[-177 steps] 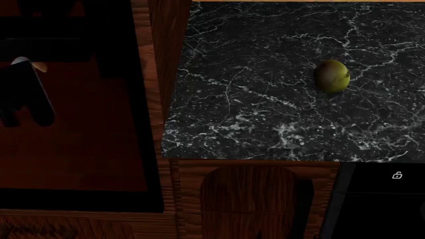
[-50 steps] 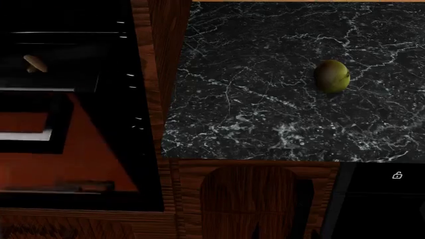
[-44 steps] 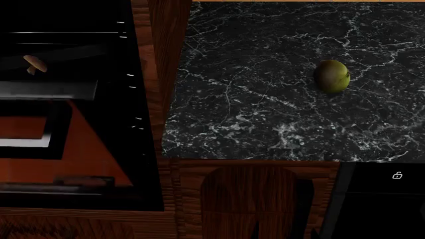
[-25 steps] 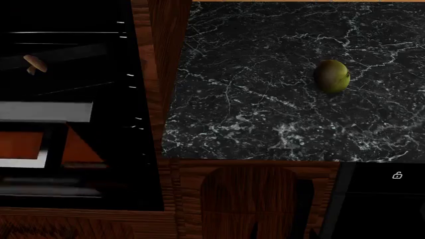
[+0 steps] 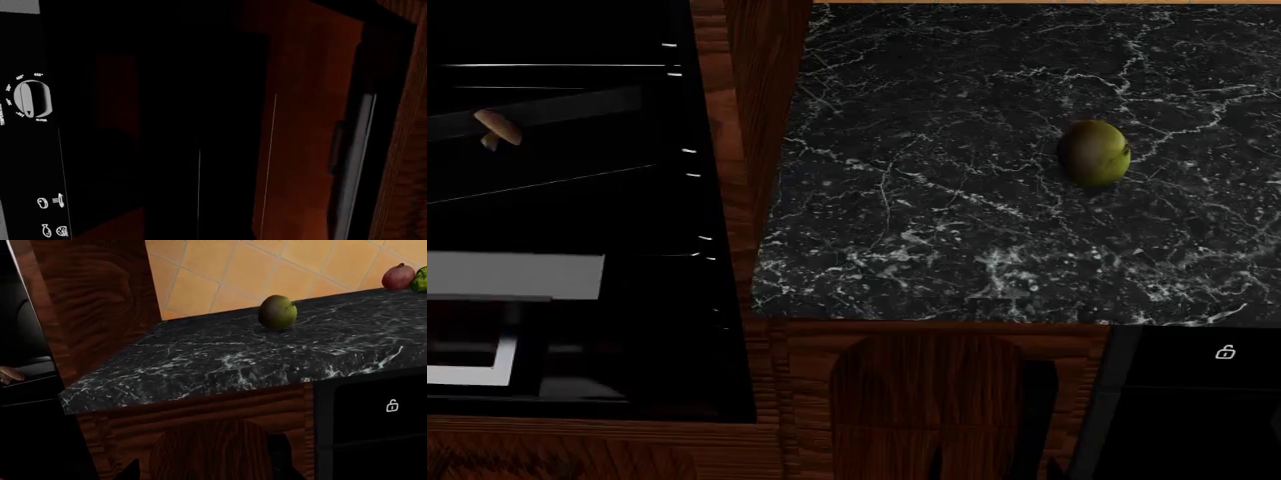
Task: Open the oven door
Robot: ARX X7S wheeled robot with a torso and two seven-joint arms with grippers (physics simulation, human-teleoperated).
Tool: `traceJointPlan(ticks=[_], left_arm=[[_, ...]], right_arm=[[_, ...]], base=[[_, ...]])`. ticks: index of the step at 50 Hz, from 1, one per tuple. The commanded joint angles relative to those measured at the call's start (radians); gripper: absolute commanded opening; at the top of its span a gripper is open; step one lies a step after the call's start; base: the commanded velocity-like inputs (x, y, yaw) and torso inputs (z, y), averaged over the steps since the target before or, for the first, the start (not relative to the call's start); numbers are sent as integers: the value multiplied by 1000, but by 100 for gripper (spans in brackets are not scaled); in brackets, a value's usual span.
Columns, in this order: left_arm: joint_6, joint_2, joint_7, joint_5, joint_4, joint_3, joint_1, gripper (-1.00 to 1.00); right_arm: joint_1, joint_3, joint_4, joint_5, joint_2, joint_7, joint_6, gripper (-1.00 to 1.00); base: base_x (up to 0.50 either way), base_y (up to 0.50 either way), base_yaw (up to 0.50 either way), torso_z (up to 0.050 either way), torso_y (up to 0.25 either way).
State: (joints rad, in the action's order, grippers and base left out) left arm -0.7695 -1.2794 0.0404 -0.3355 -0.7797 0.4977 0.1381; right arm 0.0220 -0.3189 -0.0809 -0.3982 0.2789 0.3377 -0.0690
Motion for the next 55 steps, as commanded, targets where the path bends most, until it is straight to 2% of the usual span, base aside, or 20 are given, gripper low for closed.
traceJointPlan(ticks=[1, 25, 55], left_arm=[[13, -1, -66, 95, -121, 106, -130, -100], [3, -44, -220, 97, -152, 145, -301, -100], [12, 0, -339, -20, -117, 296, -466, -100]], right_arm=[[2, -4, -9, -3, 3, 4, 3, 100], [2, -14, -15, -8, 6, 9, -1, 100], [4, -23, -20, -17, 11, 12, -7, 100]], base=[[0, -5, -8, 0, 0], [1, -5, -8, 0, 0], [2, -6, -9, 0, 0]])
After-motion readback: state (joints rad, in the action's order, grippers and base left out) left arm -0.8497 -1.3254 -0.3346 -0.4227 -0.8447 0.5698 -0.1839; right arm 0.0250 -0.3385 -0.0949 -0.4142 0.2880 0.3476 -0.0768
